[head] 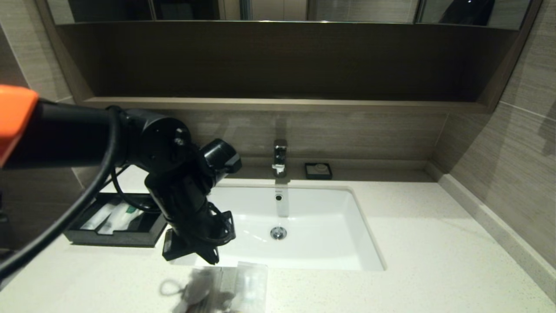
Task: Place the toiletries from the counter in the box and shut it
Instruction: Pick up the bathroom toiletry
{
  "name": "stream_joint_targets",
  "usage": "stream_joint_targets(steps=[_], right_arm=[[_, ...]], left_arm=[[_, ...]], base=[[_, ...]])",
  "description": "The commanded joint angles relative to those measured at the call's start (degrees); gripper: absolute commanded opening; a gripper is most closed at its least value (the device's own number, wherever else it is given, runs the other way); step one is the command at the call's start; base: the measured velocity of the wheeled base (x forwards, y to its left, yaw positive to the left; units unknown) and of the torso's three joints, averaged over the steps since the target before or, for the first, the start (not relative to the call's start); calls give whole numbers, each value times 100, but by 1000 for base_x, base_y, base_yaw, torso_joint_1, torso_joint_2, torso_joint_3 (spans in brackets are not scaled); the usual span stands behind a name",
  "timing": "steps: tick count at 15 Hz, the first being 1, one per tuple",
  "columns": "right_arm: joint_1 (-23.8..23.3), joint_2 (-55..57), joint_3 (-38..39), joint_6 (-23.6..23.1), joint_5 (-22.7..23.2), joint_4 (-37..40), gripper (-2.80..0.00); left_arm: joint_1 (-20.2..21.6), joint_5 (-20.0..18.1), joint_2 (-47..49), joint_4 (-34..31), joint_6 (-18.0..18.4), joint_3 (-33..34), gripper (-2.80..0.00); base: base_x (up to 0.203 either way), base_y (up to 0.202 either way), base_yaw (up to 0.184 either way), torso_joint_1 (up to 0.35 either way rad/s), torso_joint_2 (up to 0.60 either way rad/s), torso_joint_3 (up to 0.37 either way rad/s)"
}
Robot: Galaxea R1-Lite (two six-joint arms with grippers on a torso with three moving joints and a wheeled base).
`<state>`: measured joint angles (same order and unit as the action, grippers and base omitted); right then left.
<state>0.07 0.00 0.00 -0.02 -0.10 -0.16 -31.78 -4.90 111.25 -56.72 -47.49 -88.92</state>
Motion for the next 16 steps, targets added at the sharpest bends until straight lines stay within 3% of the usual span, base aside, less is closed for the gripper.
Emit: stream_joint_targets(steps=[1,3,11,16], right_arm=[[1,-2,9,0,1,-2,-280],[1,-3,9,2,1,-2,-280],[1,-1,9,-4,1,-2,-280],[1,-9,9,2,1,-2,-280]], left_arm=[[-3,-120,71,-1,-288,-20,-280],[-4,-310,72,38,-480,-20,-280],[6,-248,169,-5,-910,-13,-280],[64,-265,126,47,-1512,32,-280]], base=[[0,0,0,0,0,0],[0,0,0,0,0,0],[0,0,0,0,0,0],[0,0,0,0,0,0]])
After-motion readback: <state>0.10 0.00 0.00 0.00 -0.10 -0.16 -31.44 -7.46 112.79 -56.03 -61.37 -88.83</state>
